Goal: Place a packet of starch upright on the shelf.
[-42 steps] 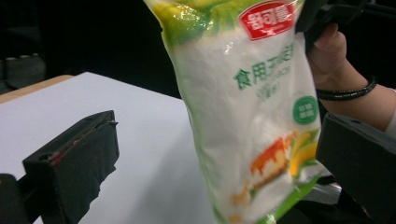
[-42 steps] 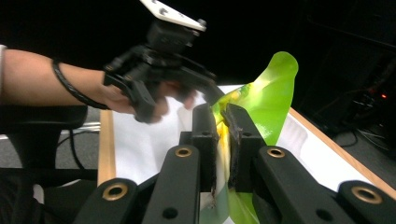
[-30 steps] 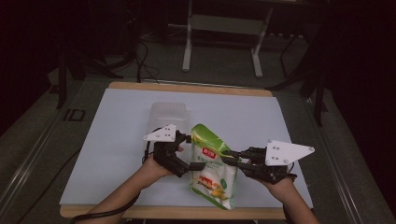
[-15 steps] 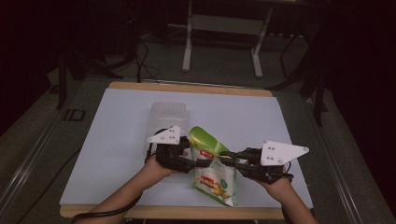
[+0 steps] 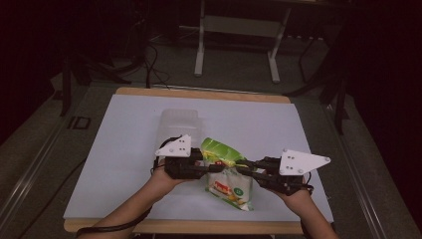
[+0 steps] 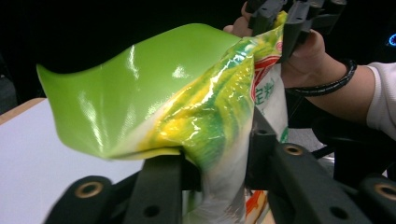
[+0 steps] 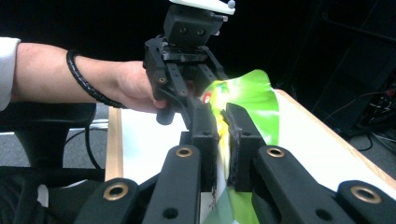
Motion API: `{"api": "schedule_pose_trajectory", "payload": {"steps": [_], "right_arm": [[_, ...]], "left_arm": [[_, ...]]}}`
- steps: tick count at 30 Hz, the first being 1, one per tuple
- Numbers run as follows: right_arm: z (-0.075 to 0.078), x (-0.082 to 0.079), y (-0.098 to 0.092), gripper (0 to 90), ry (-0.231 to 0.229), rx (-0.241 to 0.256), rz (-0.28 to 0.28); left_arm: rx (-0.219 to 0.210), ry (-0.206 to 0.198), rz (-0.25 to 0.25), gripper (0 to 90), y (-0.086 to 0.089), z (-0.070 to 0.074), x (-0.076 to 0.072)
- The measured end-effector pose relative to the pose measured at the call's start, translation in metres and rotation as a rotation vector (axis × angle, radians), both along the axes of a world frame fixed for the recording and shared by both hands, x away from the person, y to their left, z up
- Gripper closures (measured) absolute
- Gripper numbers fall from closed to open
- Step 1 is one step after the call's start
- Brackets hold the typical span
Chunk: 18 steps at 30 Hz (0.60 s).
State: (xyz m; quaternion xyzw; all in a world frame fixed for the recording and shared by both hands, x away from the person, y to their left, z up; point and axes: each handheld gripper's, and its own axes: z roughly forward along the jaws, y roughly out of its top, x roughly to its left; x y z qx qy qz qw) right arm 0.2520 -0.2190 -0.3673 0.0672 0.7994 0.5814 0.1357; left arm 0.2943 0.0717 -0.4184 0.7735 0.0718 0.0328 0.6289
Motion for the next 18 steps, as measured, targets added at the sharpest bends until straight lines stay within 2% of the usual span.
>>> {"api": "schedule_pose_trajectory", "payload": {"steps": [5, 7, 10, 11, 14, 17, 18], "right_arm": [[0.000, 0.002, -0.002, 83.2, -0.007, 0.025, -0.004], [0.001, 0.001, -0.003, 83.1, -0.020, 0.030, -0.010], [0.004, 0.001, -0.004, 82.6, -0.024, 0.032, -0.008], [0.005, 0.001, -0.004, 81.1, -0.030, 0.034, -0.010], [0.008, 0.002, -0.006, 70.8, -0.018, 0.050, -0.019], [0.009, 0.003, -0.014, 57.2, -0.004, 0.099, -0.046], [0.009, 0.003, -0.017, 53.9, 0.001, 0.112, -0.054]], "left_arm": [[0.028, -0.033, 0.024, 77.0, -0.001, 0.010, -0.004], [0.040, -0.024, 0.028, 77.9, -0.001, 0.014, -0.004], [0.043, -0.033, 0.034, 78.0, -0.001, 0.018, -0.005], [0.051, -0.055, 0.044, 78.0, -0.001, 0.022, -0.007], [0.058, -0.091, 0.078, 78.1, 0.001, 0.029, -0.008], [0.055, -0.108, 0.106, 78.1, 0.006, 0.037, -0.007], [0.062, -0.125, 0.124, 78.1, 0.007, 0.040, -0.008]]}}
